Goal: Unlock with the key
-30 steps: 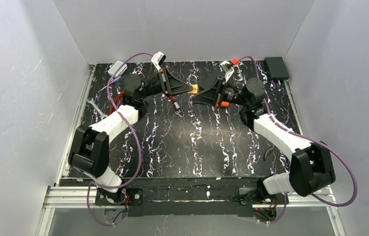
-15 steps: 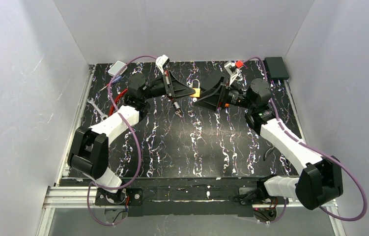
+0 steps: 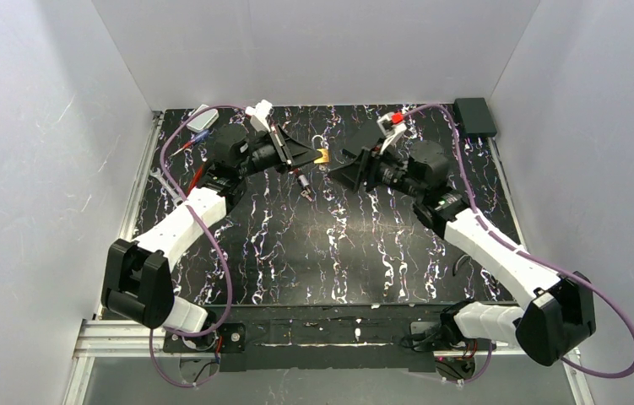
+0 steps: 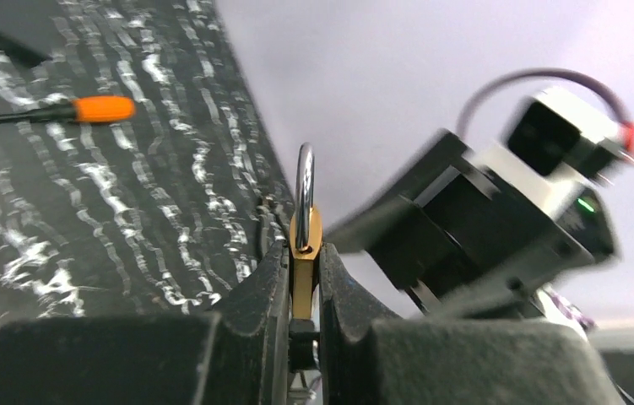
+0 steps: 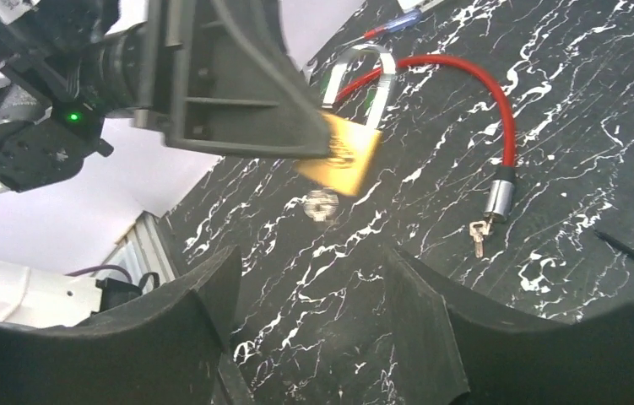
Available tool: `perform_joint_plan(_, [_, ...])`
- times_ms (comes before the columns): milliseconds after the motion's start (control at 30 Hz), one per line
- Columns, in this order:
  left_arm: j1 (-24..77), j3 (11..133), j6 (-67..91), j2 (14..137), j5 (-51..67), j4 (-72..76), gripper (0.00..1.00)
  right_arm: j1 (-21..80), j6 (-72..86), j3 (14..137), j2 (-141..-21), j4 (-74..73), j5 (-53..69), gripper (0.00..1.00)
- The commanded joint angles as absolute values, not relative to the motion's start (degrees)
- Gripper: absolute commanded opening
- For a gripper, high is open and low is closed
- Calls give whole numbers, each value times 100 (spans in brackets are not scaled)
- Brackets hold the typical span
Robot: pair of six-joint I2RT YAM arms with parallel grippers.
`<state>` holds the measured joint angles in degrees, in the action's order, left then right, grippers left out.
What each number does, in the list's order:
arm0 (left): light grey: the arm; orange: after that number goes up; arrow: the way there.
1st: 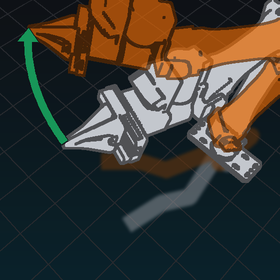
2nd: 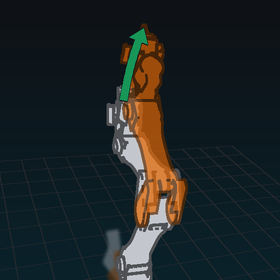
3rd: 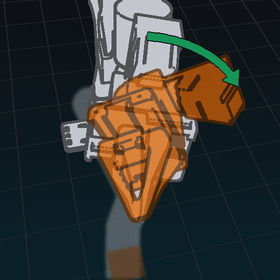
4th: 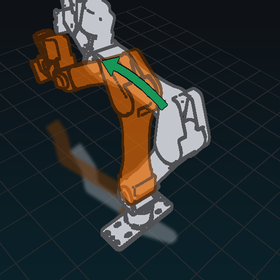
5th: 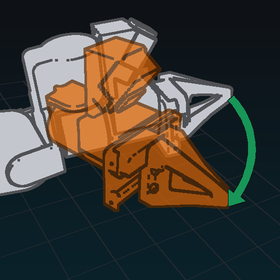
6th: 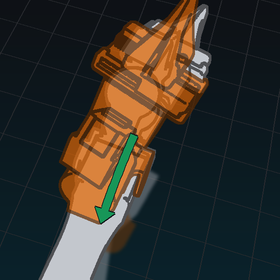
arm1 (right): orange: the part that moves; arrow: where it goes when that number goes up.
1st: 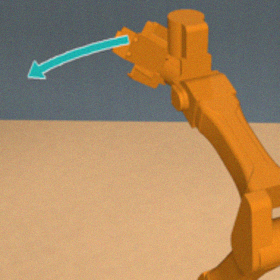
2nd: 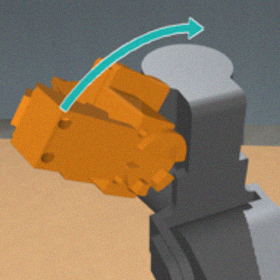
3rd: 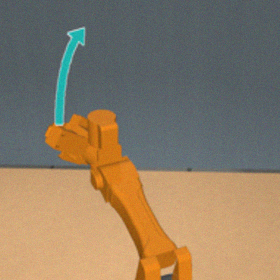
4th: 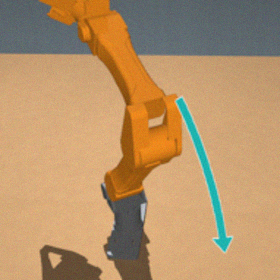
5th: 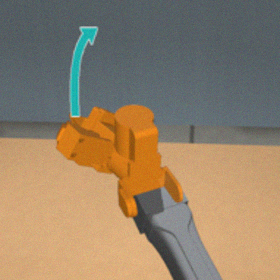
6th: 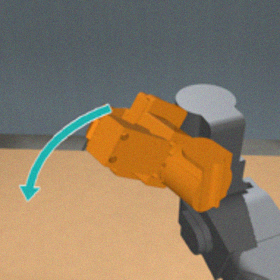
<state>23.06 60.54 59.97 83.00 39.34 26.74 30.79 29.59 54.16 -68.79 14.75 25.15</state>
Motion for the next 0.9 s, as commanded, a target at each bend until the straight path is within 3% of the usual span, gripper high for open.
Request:
perform_joint_plan(0, [2279,6331,5028,7936,2801,995,0,3832,2067,6148,-6878,737,1057,68])
perform_joint_plan(133, [2276,6622,4741,7985,2270,125,0,4334,1715,6606,-7262,344,446,65])
perform_joint_plan(333, [2278,6673,4718,7953,2123,27,0,4864,1391,7077,-7789,-3,-506,60])
perform_joint_plan(867, [2269,6776,4726,7968,2100,-339,0,5212,1368,7428,-8532,-239,-1365,49])
